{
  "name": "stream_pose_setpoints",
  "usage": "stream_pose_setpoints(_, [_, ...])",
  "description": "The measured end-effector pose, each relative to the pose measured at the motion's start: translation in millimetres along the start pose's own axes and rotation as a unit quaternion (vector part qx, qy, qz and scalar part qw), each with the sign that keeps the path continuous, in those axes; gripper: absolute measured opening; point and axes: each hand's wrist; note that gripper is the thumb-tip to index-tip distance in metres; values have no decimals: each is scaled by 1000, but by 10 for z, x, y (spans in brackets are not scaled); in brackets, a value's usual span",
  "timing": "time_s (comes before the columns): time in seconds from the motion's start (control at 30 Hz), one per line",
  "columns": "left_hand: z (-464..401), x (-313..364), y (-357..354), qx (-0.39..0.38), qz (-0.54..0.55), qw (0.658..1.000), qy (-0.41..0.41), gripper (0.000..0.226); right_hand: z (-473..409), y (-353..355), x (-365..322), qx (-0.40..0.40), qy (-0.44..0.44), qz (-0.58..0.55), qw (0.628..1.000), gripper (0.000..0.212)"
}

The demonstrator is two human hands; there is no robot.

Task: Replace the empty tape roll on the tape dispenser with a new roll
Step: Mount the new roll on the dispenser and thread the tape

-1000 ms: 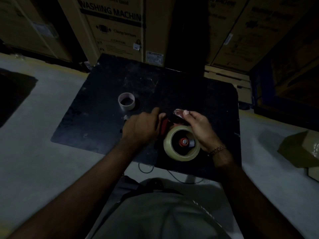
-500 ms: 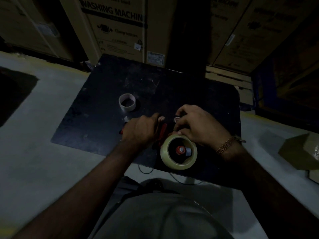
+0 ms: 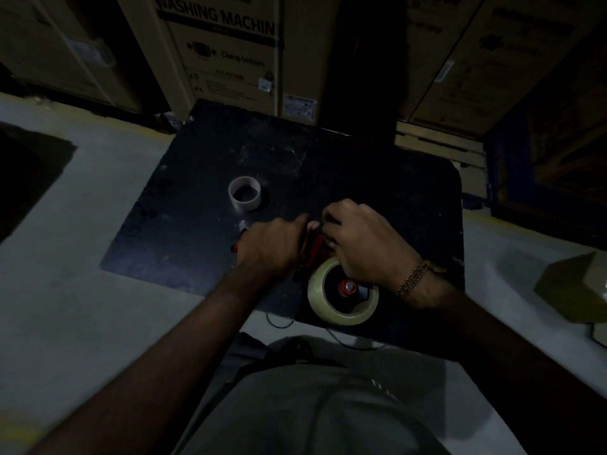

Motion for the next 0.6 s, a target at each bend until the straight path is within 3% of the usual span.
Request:
stream_pose_setpoints(0.2, [-23, -39, -80, -2, -23, 1000, -19, 62, -23, -31, 7, -5, 8, -35, 999, 14])
stream_pose_setpoints(0.4, [25, -30, -116, -40, 5, 999, -33, 54, -54, 61, 6, -83, 34, -31, 996, 33])
stream_pose_setpoints(0.47, [40, -40, -106, -40, -2, 998, -46, 62, -58, 46, 5, -99, 37, -23, 994, 35])
stream_pose_setpoints(0.6, [53, -89, -101, -33, -25, 997, -67, 74, -92, -1, 53, -105, 18, -65, 992, 20])
Point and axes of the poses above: each hand's wrist, its own z-axis away from the middle knuckle, its own y-axis out of the back of the hand, x = y × z, and after that the axes turned 1 degree about -z, right-handed
